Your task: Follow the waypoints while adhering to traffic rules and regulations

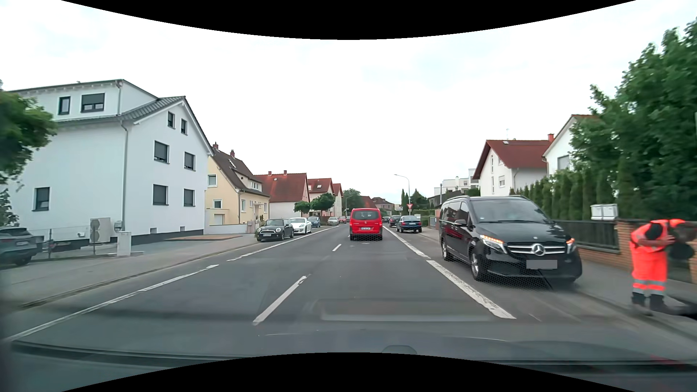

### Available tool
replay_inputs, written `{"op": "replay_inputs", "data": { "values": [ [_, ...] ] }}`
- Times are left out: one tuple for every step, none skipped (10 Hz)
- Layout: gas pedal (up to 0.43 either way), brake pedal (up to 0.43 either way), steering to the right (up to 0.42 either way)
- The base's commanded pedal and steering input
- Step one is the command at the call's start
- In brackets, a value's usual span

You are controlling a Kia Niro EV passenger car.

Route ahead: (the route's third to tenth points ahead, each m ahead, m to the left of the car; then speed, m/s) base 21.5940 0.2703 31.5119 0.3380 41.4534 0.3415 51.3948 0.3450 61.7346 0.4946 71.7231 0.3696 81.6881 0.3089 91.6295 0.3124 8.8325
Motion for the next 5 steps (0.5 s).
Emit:
{"op": "replay_inputs", "data": {
  "values": [
    [0.000,0.171,-0.003],
    [0.000,0.171,-0.003],
    [0.000,0.171,-0.003],
    [0.000,0.171,-0.002],
    [0.000,0.171,-0.002]
  ]
}}
